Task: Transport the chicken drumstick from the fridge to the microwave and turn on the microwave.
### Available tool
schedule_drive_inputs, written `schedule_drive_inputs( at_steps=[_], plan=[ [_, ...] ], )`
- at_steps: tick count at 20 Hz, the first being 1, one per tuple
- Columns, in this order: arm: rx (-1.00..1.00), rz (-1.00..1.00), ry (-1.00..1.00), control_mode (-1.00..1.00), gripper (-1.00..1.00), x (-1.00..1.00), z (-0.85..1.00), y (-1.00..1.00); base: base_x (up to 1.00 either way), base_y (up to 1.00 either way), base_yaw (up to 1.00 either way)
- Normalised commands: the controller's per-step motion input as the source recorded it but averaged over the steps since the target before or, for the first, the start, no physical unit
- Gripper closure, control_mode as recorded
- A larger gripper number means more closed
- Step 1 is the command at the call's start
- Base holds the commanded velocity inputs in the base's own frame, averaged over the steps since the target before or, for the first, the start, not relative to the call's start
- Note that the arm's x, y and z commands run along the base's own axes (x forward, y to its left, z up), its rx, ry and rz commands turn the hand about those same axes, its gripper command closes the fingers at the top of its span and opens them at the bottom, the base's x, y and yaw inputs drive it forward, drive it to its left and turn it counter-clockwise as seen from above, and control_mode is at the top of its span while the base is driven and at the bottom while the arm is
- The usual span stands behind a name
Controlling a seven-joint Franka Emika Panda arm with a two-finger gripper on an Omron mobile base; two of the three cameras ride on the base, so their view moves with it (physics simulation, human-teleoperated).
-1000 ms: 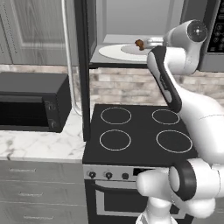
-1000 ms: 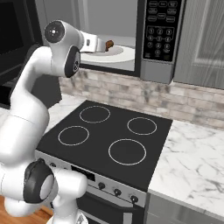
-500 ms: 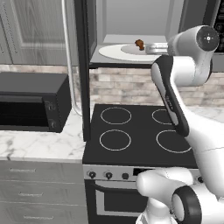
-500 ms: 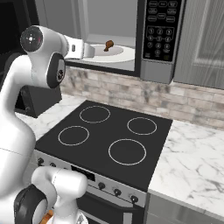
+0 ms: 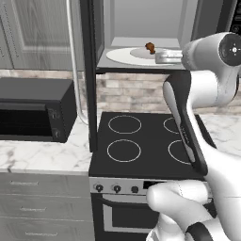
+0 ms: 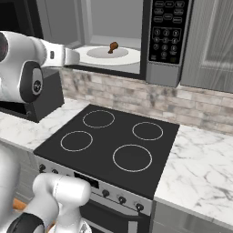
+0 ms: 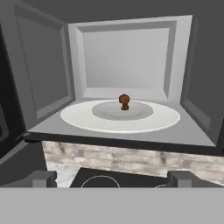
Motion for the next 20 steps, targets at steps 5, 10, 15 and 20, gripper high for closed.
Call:
schedule_drive_inputs(
  at_steps=[5,10,15,20],
  plan=[
    [0.00,0.00,-0.07,-1.00,-1.00,-0.69,0.23,0.15,0.00,0.00,0.00],
    [0.00,0.00,-0.04,-1.00,-1.00,-0.81,0.08,0.06,0.00,0.00,0.00],
    [-0.02,0.00,-0.09,-1.00,-1.00,-0.91,0.01,0.06,0.00,0.00,0.00],
    [-0.01,0.00,-0.11,-1.00,-1.00,-0.91,0.08,0.19,0.00,0.00,0.00]
  ],
)
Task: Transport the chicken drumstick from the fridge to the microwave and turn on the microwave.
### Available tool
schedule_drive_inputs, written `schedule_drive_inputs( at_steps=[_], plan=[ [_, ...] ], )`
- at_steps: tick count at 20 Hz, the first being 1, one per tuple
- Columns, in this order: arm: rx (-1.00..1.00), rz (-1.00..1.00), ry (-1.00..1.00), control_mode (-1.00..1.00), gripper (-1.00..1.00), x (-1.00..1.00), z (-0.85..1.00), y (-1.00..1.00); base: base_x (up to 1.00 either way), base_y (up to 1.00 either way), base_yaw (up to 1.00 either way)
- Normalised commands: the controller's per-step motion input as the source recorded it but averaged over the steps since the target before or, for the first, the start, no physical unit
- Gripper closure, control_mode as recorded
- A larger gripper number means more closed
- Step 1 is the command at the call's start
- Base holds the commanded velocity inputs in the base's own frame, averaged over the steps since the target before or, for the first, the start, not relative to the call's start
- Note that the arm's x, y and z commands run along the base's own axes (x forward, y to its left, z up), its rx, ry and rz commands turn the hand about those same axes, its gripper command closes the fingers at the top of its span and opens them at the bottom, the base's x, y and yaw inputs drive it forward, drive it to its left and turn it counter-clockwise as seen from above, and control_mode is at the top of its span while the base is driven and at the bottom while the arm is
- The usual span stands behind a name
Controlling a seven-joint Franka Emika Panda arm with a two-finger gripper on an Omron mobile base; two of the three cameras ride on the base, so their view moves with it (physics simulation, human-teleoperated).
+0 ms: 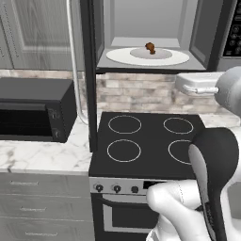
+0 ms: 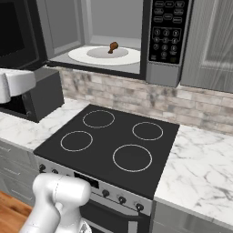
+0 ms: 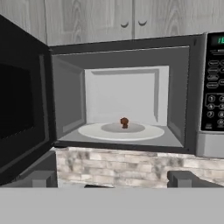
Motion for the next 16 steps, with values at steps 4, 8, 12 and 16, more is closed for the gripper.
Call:
schedule_drive_inputs(
  at_steps=[4,8,12,16],
  plan=[
    [0.00,0.00,-0.07,-1.00,-1.00,-0.60,0.17,0.39,0.00,0.00,0.00],
    [-0.01,0.00,-0.04,-1.00,-1.00,-0.53,0.18,0.49,0.00,0.00,0.00],
    [0.00,0.00,-0.02,-1.00,-1.00,-0.57,0.13,0.47,0.00,0.00,0.00],
    [0.00,0.00,0.00,-1.00,-1.00,-0.49,0.05,0.46,0.00,0.00,0.00]
  ],
)
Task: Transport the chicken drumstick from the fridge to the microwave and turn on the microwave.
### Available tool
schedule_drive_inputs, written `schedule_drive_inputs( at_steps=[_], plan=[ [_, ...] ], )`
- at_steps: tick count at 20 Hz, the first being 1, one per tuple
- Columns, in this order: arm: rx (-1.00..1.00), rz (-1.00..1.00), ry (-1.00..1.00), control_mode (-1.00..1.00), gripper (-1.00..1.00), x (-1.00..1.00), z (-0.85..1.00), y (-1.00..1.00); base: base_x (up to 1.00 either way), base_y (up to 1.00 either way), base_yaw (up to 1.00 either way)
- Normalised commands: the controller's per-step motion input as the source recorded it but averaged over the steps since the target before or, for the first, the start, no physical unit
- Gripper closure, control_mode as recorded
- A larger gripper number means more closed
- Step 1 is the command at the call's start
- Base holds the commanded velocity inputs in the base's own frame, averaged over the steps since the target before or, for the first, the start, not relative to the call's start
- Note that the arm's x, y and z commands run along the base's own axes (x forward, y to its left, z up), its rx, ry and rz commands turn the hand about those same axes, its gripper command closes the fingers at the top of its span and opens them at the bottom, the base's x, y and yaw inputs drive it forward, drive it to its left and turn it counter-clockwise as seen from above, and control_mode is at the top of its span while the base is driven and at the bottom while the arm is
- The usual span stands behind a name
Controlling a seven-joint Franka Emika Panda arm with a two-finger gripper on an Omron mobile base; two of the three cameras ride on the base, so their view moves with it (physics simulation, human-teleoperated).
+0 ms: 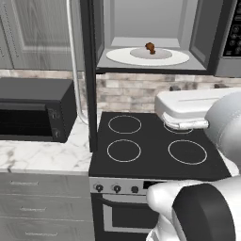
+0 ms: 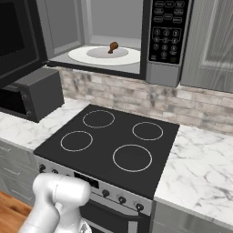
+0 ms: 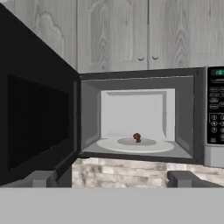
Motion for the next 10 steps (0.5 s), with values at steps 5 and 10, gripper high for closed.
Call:
schedule_drive_inputs(
  at_steps=[5,10],
  plan=[
    [-0.01,0.00,0.00,-1.00,-1.00,-0.41,0.00,0.47,0.00,0.00,0.00],
    [0.00,0.00,0.00,-1.00,-1.00,-0.58,0.04,0.38,0.00,0.00,0.00]
  ],
)
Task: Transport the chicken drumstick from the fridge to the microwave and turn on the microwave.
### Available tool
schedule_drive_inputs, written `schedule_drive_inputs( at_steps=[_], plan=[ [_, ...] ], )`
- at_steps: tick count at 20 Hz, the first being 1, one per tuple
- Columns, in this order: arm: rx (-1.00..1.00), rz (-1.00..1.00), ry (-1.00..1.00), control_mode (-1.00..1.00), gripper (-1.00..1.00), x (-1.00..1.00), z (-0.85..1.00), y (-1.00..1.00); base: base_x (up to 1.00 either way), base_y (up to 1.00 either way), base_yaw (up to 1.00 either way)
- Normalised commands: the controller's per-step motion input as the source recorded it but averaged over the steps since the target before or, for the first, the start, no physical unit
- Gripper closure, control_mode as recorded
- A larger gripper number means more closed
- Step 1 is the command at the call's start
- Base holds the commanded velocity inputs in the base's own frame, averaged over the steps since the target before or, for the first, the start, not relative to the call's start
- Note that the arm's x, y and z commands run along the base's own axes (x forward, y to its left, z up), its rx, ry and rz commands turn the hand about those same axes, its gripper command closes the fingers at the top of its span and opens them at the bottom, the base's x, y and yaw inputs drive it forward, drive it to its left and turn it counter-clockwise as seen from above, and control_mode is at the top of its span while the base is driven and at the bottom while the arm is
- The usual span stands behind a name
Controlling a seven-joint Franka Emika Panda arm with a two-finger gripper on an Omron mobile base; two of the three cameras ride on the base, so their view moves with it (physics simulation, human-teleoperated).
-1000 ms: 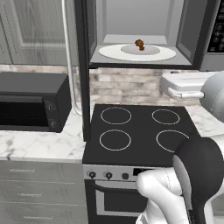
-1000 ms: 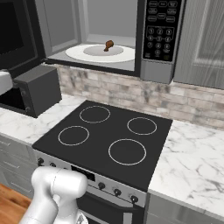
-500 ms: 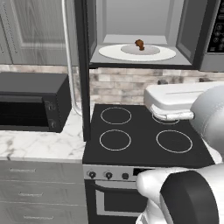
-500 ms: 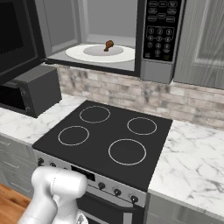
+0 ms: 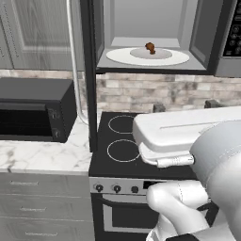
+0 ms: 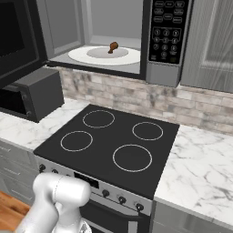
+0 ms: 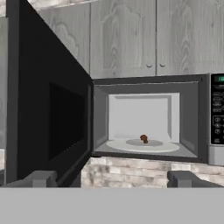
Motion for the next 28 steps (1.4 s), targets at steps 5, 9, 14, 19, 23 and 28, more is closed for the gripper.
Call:
schedule_drive_inputs(
  at_steps=[5,9,14,19,23,28],
  plan=[
    [-0.02,0.00,0.00,-1.00,-1.00,-0.25,0.00,0.41,0.00,0.00,0.00],
    [-0.05,0.00,0.00,-1.00,-1.00,0.00,-0.06,0.53,0.00,0.00,0.00],
    [-0.08,0.00,0.00,-1.00,-1.00,0.20,-0.17,0.59,0.00,0.00,0.00],
    [-0.07,-0.11,0.00,-1.00,-1.00,0.55,-0.17,0.46,0.00,0.00,0.00],
    [-0.05,-0.17,-0.04,-1.00,-1.00,0.84,-0.12,0.21,0.00,0.00,0.00],
    [-0.07,-0.12,-0.09,-1.00,-1.00,0.85,-0.31,0.14,0.00,0.00,0.00]
  ],
)
